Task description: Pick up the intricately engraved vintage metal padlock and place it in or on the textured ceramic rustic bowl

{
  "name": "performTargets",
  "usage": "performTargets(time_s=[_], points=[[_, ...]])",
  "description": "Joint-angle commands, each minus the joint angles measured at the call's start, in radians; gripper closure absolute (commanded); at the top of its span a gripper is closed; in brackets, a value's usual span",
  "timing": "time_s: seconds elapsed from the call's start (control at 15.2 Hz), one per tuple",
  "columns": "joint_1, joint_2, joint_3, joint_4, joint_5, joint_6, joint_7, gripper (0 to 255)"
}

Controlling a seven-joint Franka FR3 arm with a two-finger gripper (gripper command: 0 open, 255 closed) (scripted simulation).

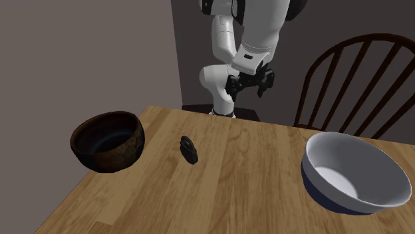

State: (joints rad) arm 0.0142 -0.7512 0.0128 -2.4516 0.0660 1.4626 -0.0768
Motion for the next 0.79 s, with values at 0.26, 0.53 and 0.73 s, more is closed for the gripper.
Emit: performTargets(time_s=[0.26, 0.53, 0.73], points=[[-0.053, 0.131, -0.026, 0.082, -0.035, 0.057, 0.039, 0], [-0.101, 0.256, -0.054, 0.175, -0.065, 0.098, 0.08, 0], [-0.134, 0.346, -0.076, 0.251, -0.084, 0.119, 0.11, 0]])
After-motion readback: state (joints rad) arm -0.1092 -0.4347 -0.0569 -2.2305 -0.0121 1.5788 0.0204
